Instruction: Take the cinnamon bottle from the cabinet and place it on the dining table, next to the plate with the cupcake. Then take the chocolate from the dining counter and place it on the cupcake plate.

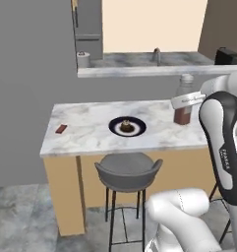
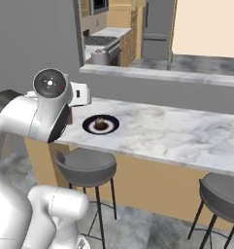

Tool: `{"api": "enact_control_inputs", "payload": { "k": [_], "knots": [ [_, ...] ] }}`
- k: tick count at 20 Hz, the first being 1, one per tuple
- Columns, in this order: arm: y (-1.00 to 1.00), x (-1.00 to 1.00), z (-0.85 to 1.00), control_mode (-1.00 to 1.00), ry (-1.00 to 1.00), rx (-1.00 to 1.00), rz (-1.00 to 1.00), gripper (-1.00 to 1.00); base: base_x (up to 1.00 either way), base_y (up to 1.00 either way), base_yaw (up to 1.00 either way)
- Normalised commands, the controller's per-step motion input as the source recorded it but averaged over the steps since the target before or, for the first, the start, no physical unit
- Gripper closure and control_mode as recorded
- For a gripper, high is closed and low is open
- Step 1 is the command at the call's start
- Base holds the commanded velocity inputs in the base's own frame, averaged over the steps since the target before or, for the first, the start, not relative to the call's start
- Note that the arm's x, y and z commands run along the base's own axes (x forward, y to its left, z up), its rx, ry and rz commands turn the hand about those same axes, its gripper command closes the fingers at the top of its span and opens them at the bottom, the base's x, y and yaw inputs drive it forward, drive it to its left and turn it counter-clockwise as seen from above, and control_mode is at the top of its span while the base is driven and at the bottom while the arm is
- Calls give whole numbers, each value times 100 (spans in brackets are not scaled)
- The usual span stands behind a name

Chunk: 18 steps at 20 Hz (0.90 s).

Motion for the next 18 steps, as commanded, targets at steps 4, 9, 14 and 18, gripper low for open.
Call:
{"api": "enact_control_inputs", "payload": {
  "k": [4, 9, 14, 18],
  "knots": [
    [0, 0, 0, 100, 0, 0, 0, 100, 59, 30, -27],
    [0, 0, 0, 100, 0, 0, 0, 100, 59, 27, -20],
    [0, 0, 0, 100, 0, 0, 0, 100, 55, 29, -16],
    [0, 0, 0, 100, 0, 0, 0, 100, 42, 18, -10]
  ]
}}
